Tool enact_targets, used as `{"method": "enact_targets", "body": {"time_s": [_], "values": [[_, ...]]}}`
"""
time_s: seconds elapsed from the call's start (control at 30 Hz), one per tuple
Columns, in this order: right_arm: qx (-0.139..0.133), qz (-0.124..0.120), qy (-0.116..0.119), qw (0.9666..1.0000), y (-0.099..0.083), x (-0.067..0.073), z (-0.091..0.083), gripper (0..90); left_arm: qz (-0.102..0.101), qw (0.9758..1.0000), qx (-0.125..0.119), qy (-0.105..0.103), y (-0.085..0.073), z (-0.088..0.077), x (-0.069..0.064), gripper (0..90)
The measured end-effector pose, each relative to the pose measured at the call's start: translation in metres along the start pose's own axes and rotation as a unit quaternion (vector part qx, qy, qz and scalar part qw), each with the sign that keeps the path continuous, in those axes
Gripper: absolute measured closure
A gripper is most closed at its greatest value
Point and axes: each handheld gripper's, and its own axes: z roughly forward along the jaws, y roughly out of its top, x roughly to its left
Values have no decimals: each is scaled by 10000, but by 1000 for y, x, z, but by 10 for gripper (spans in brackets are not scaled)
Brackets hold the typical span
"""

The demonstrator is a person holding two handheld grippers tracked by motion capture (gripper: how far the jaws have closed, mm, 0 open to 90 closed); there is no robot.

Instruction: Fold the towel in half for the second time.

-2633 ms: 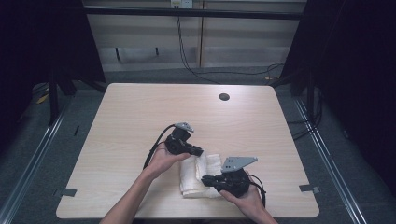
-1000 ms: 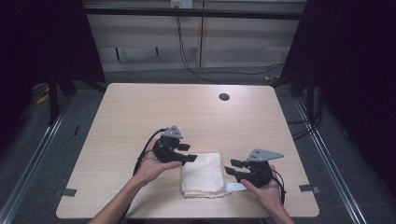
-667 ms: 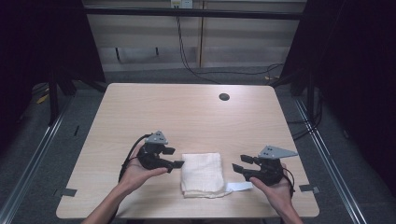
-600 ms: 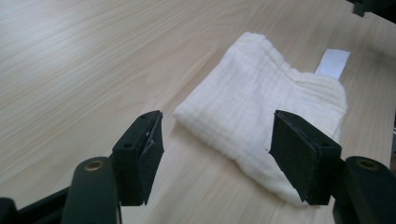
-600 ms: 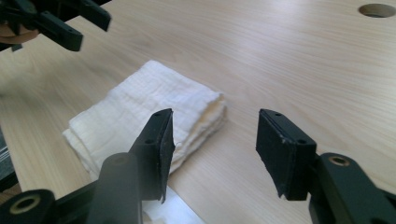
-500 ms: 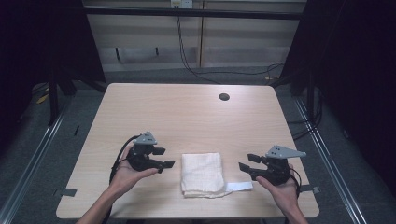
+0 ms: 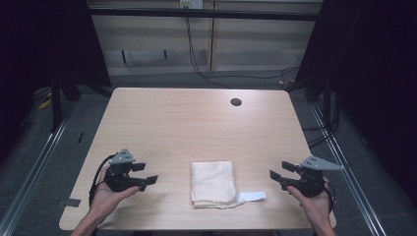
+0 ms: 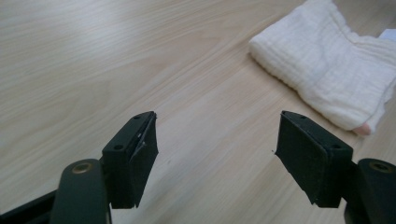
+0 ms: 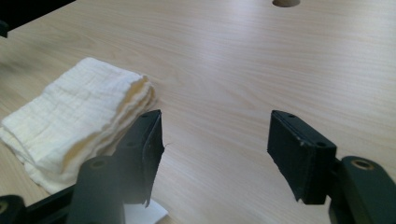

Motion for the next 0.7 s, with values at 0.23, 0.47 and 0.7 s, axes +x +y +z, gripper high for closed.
{"method": "enact_targets", "body": {"time_s": [0.23, 0.47, 0.7], "values": [[-63, 163, -70, 9998, -14, -12, -10, 354, -326, 9992, -197, 143, -27, -18, 12, 275], [-69, 201, -294, 9993, -23, -19, -12, 348, -565, 9970, -282, 438, -39, -21, 22, 262], [-93, 350, -555, 9978, -28, -32, -13, 345, -709, 9963, -233, 423, -41, -16, 32, 257]]}}
